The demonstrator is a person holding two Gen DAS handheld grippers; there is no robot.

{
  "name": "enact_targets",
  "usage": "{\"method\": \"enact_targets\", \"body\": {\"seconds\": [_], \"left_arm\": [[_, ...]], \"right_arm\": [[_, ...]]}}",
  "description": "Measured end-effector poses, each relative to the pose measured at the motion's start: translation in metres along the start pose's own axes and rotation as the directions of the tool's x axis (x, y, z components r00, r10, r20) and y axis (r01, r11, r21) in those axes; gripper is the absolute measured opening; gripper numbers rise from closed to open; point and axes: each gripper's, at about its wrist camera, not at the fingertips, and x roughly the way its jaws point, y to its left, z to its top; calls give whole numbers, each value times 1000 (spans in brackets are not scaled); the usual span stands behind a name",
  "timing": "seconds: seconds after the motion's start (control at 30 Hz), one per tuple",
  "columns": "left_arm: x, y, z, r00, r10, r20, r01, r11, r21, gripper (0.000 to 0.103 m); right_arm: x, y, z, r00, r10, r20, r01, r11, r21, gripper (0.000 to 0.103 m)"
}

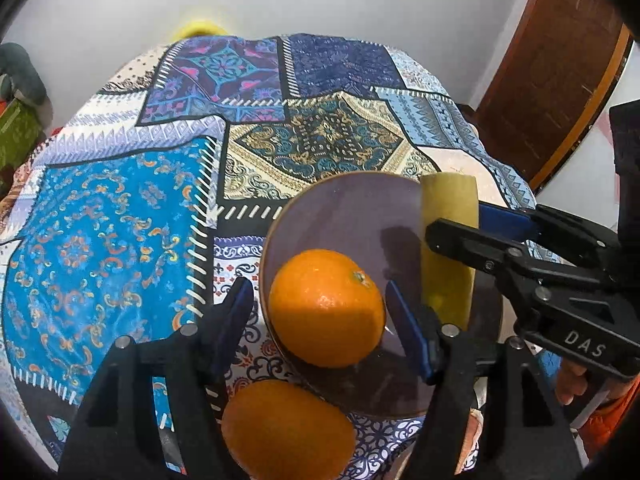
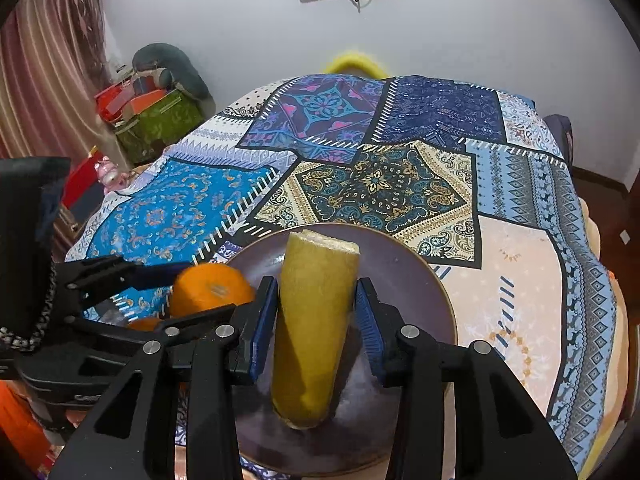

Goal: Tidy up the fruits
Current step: 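Carry the orange with the left gripper while the right gripper sets the corn cob on the plate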

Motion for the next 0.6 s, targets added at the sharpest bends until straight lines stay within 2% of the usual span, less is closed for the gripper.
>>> {"method": "enact_targets", "body": {"seconds": [0.2,0.27,0.33,0.6], "left_arm": [[-18,8,-3,1000,-6,25,7,999,-36,69],[-26,10,-5,999,-1,37,2,999,-42,69],[-35,10,-8,999,8,48,-6,999,-38,69],[-79,7,-29,993,51,106,-49,999,-20,70]], "right_arm": [[-2,-1,0,1000,-18,-9,18,1000,-6,40],[-4,1,-1,1000,-19,-11,19,1000,-11,43],[-7,4,-2,1000,-10,-9,9,1000,-17,52],[-40,24,-20,999,-42,29,43,997,-57,53]]}}
